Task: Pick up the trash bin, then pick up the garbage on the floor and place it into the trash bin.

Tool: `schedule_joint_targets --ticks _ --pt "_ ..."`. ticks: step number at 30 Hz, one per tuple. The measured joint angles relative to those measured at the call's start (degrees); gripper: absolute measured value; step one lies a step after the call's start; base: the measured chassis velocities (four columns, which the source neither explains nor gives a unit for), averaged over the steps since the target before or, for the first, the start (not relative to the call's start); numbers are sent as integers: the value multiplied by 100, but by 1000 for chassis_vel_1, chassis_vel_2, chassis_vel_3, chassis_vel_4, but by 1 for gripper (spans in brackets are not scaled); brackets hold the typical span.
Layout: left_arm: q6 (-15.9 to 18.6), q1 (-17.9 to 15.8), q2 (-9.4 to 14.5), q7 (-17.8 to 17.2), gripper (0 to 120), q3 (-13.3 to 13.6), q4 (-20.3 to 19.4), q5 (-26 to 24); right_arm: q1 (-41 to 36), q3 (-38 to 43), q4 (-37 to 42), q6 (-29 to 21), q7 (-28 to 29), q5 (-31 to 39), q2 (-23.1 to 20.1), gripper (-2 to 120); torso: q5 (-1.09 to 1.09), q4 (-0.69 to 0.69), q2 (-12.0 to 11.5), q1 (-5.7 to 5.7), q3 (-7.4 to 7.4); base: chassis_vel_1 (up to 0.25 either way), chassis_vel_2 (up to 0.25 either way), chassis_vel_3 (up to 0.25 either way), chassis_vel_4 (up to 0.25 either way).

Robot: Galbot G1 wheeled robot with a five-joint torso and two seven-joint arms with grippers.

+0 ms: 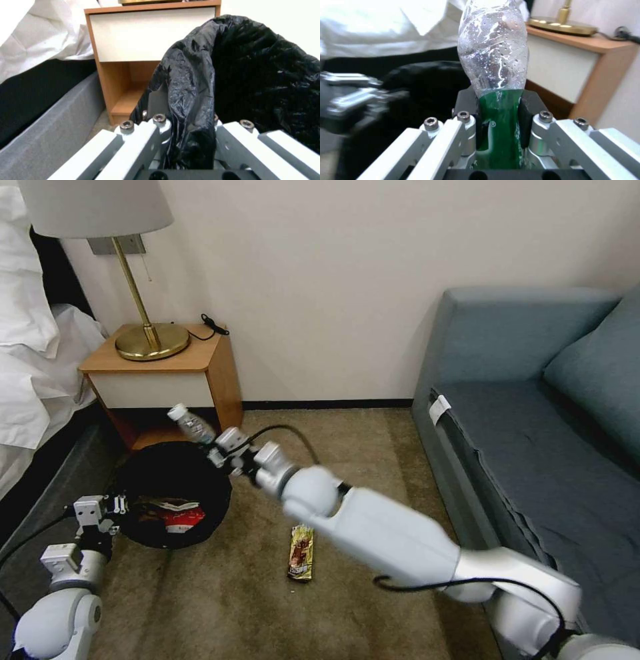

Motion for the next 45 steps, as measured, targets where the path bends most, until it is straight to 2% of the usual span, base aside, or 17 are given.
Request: schedule_joint_targets --ticks 13,14,15,17,18,20,21,22,23,24,26,27,30,33,35,45 --pt "-15 136 -171 2 4 -75 -145 18 -262 -325 -102 64 263 -70 134 19 1 -1 0 0 0 0 0 0 0" --pt "-15 144 -189 1 4 -78 -165 17 -263 -318 -122 51 279 -72 146 23 1 0 0 0 0 0 0 0 0" --pt "-15 144 -189 1 4 -78 -165 17 -263 -318 -122 51 279 -72 146 23 1 0 0 0 0 0 0 0 0" --pt "-15 162 -247 0 4 -61 -237 42 -302 -298 -160 33 310 -109 168 37 1 0 0 0 0 0 0 0 0" --pt "-15 162 -247 0 4 -61 -237 42 -302 -298 -160 33 310 -109 168 37 1 0 0 0 0 0 0 0 0" --pt "-4 161 -305 -2 4 -30 -304 73 -358 -305 -168 16 337 -170 166 47 1 -1 0 0 0 0 0 0 0" --pt "-4 161 -305 -2 4 -30 -304 73 -358 -305 -168 16 337 -170 166 47 1 -1 0 0 0 0 0 0 0" --pt "1 154 -323 -4 4 -22 -321 82 -378 -311 -168 16 342 -196 156 54 2 -1 0 0 1 0 0 0 0" --pt "1 154 -323 -4 4 -22 -321 82 -378 -311 -168 16 342 -196 156 54 2 -1 0 0 1 0 0 0 0" --pt "2 150 -333 -8 4 -21 -327 89 -393 -316 -165 12 350 -211 140 58 1 -1 0 0 0 0 0 0 0" --pt "3 150 -335 -9 4 -29 -327 94 -394 -316 -154 3 356 -216 131 69 2 -1 0 0 0 0 0 0 0" --pt "3 150 -335 -9 4 -29 -327 94 -394 -316 -154 3 356 -216 131 69 2 -1 0 0 0 0 0 0 0" --pt "-12 150 -331 -12 4 -69 -272 95 -362 -323 -139 -24 355 -215 131 83 2 0 0 0 0 0 0 0 0" --pt "-23 149 -328 -11 4 -78 -240 95 -350 -325 -136 -28 356 -213 134 88 2 0 0 0 1 0 0 0 0" --pt "-52 135 -310 -18 4 -133 -156 87 -323 -282 -133 -41 356 -206 142 99 2 0 0 0 0 0 0 0 0" --pt "-68 19 -139 -45 4 -410 111 -4 -306 0 -335 -326 365 -230 -27 100 1 0 0 0 1 0 0 0 0"
